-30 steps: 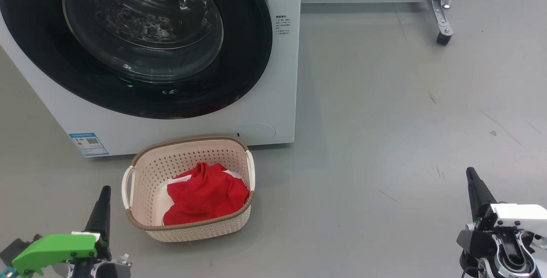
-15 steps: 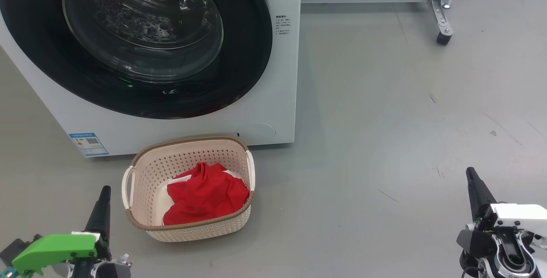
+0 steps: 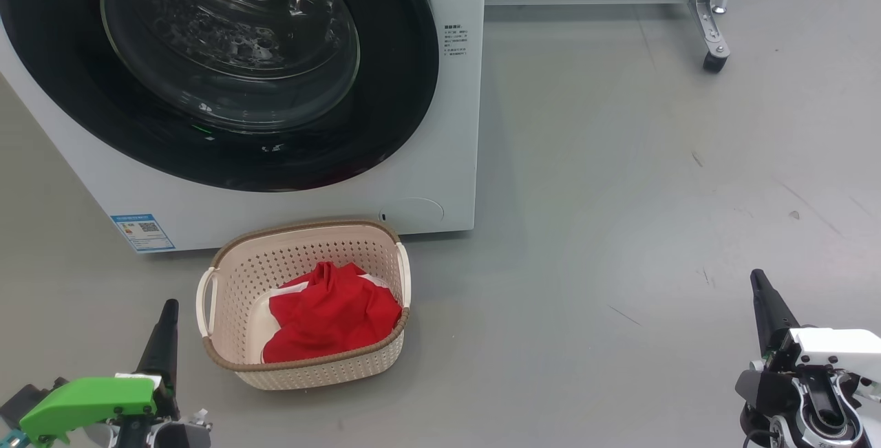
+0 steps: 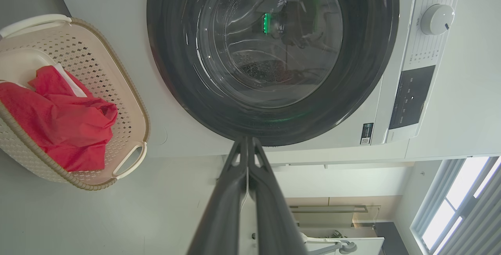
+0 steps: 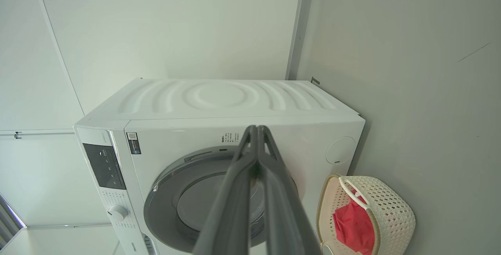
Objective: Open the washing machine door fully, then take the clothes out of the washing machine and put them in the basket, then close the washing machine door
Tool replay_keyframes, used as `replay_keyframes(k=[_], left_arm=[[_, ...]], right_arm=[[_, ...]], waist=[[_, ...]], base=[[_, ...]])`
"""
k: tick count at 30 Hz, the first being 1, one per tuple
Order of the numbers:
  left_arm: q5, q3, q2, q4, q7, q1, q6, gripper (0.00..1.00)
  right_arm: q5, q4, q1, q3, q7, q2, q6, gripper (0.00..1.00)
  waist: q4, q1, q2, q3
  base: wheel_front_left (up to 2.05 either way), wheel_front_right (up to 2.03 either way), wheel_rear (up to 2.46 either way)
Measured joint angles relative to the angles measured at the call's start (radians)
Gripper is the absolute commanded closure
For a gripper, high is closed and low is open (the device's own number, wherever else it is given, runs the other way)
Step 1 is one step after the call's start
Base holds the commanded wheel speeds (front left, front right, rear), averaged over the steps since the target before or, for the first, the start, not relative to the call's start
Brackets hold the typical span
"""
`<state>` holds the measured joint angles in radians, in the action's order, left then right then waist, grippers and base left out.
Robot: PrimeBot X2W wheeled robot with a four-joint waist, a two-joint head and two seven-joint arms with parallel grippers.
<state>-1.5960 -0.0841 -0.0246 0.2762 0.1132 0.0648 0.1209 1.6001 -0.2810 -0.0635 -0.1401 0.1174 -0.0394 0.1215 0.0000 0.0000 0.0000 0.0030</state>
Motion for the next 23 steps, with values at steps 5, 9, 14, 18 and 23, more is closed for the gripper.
replay_keyframes(k=[5,9,14,18,23], left_arm=[[0.000,0.000,0.000,0.000,0.000,0.000,0.000,1.00],[0.000,0.000,0.000,0.000,0.000,0.000,0.000,1.00],[0.000,0.000,0.000,0.000,0.000,0.000,0.000,1.00],[0.000,0.000,0.000,0.000,0.000,0.000,0.000,1.00],[0.000,0.000,0.000,0.000,0.000,0.000,0.000,1.00]], right_arm=[[0.000,0.000,0.000,0.000,0.000,0.000,0.000,1.00],[0.000,0.000,0.000,0.000,0.000,0.000,0.000,1.00],[0.000,0.000,0.000,0.000,0.000,0.000,0.000,1.00],[0.000,0.000,0.000,0.000,0.000,0.000,0.000,1.00],[0.000,0.000,0.000,0.000,0.000,0.000,0.000,1.00]], waist=[[0.000,0.0000,0.0000,0.000],[0.000,0.0000,0.0000,0.000],[0.000,0.0000,0.0000,0.000],[0.000,0.0000,0.0000,0.000],[0.000,0.0000,0.0000,0.000]], base=[[0.00,0.00,0.00],[0.00,0.00,0.00],[0.00,0.00,0.00],[0.00,0.00,0.00],[0.00,0.00,0.00]])
